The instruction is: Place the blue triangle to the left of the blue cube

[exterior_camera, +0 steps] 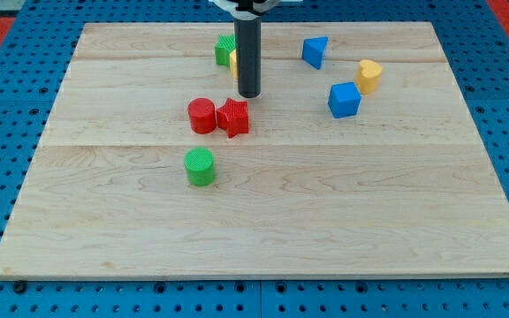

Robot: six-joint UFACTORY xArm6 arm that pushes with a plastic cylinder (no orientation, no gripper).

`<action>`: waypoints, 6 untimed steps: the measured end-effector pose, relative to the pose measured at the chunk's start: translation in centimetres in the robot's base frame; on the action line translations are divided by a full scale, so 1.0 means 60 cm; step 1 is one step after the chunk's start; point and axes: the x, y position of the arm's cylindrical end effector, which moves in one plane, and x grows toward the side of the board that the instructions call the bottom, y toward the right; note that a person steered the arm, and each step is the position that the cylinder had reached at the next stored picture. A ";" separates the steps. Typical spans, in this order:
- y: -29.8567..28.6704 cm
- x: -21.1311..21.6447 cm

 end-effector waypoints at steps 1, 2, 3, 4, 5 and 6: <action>0.110 -0.044; 0.148 -0.081; 0.215 -0.136; 0.208 -0.194; 0.239 -0.234; 0.180 -0.230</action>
